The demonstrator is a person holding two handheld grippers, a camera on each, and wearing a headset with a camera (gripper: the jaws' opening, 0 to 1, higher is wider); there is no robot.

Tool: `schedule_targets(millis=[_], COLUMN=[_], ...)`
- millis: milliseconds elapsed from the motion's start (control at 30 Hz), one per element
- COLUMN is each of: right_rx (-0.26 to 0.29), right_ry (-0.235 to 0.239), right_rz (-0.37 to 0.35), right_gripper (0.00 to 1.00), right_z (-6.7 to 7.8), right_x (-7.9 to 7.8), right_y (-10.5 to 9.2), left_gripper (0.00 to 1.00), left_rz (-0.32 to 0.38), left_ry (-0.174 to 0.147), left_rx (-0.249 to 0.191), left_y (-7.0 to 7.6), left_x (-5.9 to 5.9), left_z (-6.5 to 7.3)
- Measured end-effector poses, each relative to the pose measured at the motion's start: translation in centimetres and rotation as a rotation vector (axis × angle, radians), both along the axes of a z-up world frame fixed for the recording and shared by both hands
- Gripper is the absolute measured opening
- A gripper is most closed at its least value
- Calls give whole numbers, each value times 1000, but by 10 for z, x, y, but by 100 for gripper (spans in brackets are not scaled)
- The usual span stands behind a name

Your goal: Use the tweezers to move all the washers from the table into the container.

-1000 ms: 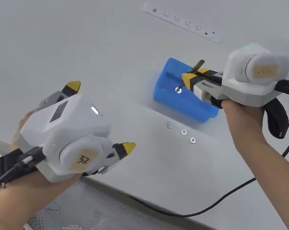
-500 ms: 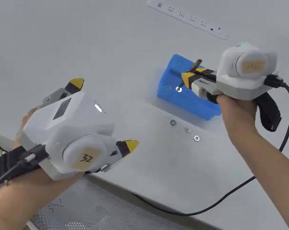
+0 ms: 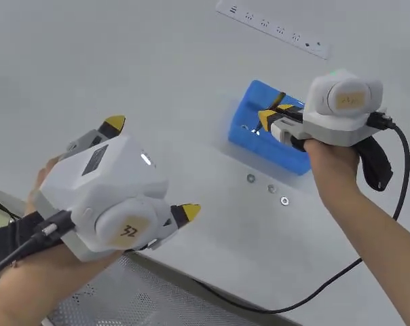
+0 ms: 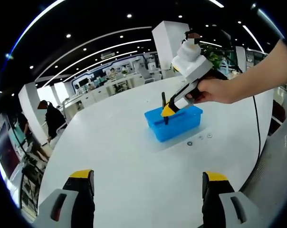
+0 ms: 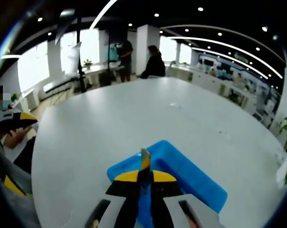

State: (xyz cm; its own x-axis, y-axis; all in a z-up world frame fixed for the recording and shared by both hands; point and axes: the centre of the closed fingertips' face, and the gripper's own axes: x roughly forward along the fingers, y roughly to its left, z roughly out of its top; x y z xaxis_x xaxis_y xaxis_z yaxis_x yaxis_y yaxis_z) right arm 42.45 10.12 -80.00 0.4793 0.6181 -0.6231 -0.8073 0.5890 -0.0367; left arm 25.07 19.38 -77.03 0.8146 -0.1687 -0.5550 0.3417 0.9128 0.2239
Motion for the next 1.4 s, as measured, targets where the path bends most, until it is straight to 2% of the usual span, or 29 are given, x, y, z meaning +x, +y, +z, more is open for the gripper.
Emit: schedule_targets(millis=[200,633,967,1100,1400], right_rx=[15,10,10,16,63], right_ry=[14,-9,10,4,-35], right_rz=[-23,-22,-29,-23,-18], right_gripper=[4,4,5,5,5], right_z=[-4,-6,-6,-1,34], right_x=[2,3,1,-1,-14], right_y=[0,0,0,0,-4], left_gripper=[96,96,96,96,96], left_rz=[6,5,6,7,0], left_ry=[4,7,0,-2,-11], left_rx=[1,11,12,12,19], left_y=[1,2,2,2,1], left_x=[0,0,0,0,0], left_z=[-1,-1,0,0,1])
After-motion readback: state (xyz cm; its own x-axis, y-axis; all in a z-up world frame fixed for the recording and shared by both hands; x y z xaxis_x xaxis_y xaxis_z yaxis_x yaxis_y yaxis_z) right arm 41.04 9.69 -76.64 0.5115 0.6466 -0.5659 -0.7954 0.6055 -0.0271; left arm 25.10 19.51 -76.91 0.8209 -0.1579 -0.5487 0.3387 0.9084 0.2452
